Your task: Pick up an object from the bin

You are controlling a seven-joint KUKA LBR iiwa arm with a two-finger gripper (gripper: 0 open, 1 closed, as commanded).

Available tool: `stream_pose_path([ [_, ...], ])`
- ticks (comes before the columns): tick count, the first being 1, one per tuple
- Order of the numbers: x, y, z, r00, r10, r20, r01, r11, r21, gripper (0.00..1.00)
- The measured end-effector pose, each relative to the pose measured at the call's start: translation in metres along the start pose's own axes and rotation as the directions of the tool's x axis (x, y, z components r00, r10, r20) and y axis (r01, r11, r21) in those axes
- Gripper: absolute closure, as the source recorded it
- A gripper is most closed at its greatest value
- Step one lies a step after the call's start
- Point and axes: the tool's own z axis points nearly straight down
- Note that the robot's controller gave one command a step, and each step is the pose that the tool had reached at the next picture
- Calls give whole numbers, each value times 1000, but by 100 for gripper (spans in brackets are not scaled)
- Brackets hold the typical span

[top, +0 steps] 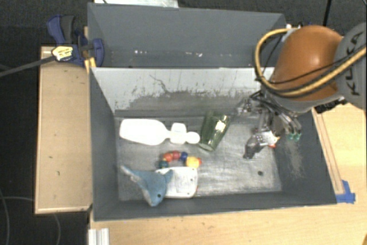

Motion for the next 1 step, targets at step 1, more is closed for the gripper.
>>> stream_pose_path([
  [1,-27,57,24,962,-274,-3,274,962,-3,0],
])
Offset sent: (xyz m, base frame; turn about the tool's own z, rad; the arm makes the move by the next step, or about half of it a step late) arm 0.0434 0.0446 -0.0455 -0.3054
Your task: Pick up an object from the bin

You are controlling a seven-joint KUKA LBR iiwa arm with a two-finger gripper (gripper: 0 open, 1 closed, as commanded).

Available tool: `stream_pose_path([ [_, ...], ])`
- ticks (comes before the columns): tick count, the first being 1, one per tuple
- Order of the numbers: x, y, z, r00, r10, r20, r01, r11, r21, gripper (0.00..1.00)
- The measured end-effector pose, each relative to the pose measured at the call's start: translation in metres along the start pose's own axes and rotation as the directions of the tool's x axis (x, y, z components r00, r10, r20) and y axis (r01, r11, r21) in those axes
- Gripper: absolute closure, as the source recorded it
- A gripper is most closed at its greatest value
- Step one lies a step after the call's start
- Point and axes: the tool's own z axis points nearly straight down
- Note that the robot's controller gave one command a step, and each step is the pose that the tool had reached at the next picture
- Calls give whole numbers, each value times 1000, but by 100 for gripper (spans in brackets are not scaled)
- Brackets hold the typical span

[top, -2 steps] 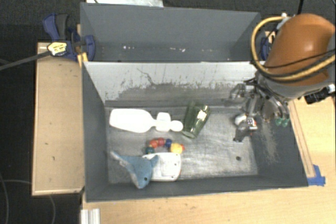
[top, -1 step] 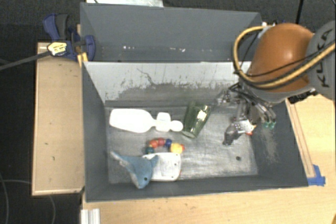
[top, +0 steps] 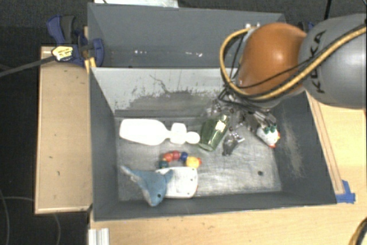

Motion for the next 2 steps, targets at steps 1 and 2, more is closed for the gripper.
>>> stream_pose_path([
  [1,-17,18,8,998,-67,3,67,998,-3,0],
  [2,-22,-17,67,976,-217,5,217,976,3,0],
])
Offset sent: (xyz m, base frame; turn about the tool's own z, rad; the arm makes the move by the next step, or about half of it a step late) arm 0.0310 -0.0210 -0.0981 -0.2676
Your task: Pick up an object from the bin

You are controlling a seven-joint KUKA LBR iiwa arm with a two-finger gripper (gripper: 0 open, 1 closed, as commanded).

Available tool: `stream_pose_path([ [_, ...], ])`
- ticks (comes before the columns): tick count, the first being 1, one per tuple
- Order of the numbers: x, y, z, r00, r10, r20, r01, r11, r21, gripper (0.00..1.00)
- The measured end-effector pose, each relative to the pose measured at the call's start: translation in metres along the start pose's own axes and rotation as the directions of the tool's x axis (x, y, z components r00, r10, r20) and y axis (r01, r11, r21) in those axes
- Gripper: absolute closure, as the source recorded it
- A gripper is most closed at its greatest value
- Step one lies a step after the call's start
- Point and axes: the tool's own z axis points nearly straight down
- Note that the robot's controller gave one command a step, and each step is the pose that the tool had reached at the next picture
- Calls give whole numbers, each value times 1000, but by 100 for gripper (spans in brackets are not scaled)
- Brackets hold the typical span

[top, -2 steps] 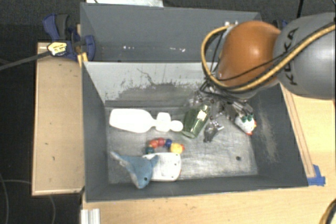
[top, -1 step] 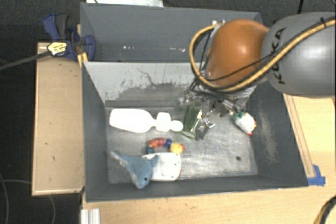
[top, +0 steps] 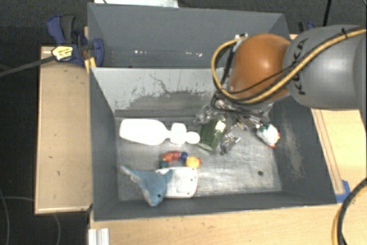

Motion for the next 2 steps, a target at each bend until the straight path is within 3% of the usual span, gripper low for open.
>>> stream_pose_path([
  [1,7,-21,27,984,-178,4,178,984,-2,100],
  [2,7,-21,27,984,-176,4,176,984,-2,100],
])
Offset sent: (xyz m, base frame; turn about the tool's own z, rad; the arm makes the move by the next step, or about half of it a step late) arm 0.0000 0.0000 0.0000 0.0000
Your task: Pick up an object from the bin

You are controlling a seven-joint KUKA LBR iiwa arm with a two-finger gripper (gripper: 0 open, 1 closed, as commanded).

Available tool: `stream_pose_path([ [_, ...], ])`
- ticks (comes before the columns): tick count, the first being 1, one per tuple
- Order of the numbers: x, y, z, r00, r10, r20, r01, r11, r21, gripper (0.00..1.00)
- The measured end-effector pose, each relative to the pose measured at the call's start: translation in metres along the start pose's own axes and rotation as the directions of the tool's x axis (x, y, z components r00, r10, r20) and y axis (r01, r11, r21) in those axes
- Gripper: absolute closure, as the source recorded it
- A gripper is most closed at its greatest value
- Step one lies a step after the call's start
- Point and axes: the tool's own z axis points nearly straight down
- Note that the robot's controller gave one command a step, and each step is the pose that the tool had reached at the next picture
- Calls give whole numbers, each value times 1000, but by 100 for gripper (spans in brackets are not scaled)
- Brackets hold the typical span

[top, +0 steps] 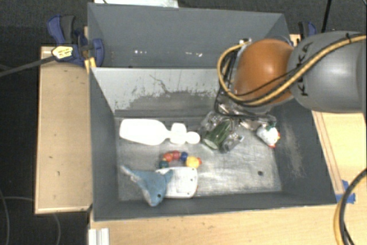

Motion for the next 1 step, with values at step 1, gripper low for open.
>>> stream_pose_path([
  [1,-1,-1,-11,1000,2,-6,-2,1000,-1,100],
])
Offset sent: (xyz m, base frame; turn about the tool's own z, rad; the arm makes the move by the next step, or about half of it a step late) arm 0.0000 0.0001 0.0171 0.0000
